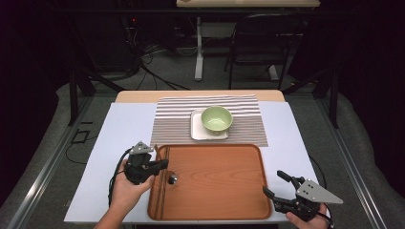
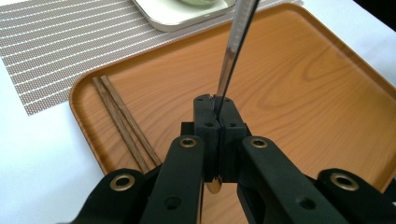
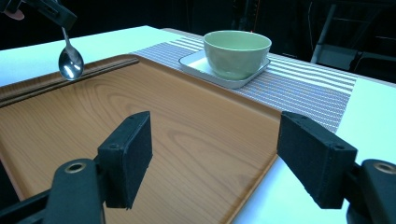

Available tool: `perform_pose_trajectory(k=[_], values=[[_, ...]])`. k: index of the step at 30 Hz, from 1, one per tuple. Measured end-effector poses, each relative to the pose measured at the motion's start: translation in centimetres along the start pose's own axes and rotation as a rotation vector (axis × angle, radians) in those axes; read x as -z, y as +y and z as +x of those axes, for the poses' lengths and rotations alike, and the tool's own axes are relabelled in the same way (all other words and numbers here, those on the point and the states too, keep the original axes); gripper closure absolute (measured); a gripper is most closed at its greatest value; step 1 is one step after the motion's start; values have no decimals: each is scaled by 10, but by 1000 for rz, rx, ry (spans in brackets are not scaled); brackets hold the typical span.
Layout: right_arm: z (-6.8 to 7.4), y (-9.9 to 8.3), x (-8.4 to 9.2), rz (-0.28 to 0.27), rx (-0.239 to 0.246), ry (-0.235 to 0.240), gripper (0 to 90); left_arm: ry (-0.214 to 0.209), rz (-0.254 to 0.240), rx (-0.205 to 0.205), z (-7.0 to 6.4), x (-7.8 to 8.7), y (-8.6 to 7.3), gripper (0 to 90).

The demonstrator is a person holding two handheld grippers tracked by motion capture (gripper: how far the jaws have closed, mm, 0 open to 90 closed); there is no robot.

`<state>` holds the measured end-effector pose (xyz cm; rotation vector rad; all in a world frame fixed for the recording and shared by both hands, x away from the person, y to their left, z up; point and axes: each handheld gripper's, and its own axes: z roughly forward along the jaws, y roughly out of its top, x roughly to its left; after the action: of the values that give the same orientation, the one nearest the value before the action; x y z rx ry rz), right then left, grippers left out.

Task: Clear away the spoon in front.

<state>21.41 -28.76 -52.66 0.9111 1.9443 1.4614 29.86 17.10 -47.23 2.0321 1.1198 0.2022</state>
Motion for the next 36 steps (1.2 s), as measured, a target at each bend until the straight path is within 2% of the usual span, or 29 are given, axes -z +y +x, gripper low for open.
perform_pose_trajectory(k=[9,21,24,25,29,36], values=[[0,0,0,0,1,0,265,-35,64,-3,-7,-4,-10,894],[1,0,0,1,-2,1,265,-52,124,-20,-15,-2,-13,894],[0,0,0,0,1,0,265,-58,149,-11,-13,-8,-13,894],[0,0,0,1,2,0,265,-72,152,0,-11,-10,-12,893],[1,0,0,2,-2,1,265,-83,166,29,-6,-15,-8,892],[0,0,0,0,0,4,265,-74,190,57,3,-26,-3,864]])
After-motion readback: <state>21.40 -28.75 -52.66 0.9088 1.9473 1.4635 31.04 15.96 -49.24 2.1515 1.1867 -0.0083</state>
